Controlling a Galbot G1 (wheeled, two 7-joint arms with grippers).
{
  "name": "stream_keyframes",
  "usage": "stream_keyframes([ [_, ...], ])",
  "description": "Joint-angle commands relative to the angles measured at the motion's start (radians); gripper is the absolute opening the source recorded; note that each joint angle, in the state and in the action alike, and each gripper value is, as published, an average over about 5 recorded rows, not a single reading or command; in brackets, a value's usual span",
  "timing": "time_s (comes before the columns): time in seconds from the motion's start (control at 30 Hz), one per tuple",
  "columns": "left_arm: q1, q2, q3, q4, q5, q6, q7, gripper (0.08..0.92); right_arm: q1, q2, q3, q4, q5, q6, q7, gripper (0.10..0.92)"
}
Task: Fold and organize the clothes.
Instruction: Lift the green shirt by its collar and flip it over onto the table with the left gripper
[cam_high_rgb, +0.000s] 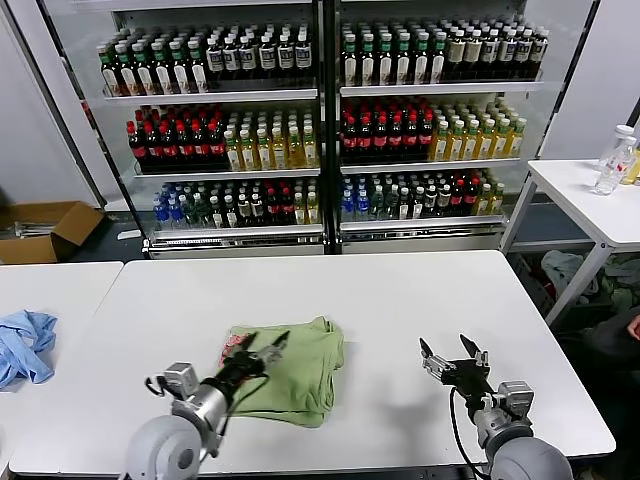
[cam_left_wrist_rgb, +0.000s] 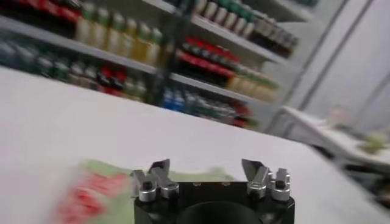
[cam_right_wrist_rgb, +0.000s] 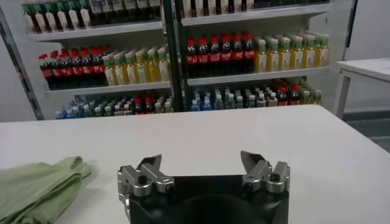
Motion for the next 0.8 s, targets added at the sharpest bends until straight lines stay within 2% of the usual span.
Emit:
stream_keyframes([
  [0.03, 0.030, 0.033, -0.093, 0.169, 0.168, -0.019, -0.025, 0.819, 0.002, 0.000, -0.001, -0.002, 0.001, 0.008, -0.004, 0.823],
  [0.23, 0.057, 0.009, -0.078, 0.117, -0.018, 0.053, 0.033, 0.822, -0.001, -0.006, 0.002, 0.008, 0.003, 0.009, -0.004, 0.823],
  [0.33, 0.060, -0.003, -0.078, 0.092, -0.101, 0.068, 0.055, 0.782, -0.001, -0.008, 0.006, 0.011, 0.005, 0.009, -0.003, 0.823],
  [0.8, 0.008, -0.039, -0.164, 0.189, -0.533, 0.091, 0.069, 0.377, -0.031, -0.005, 0.028, 0.027, 0.008, 0.014, -0.001, 0.823],
])
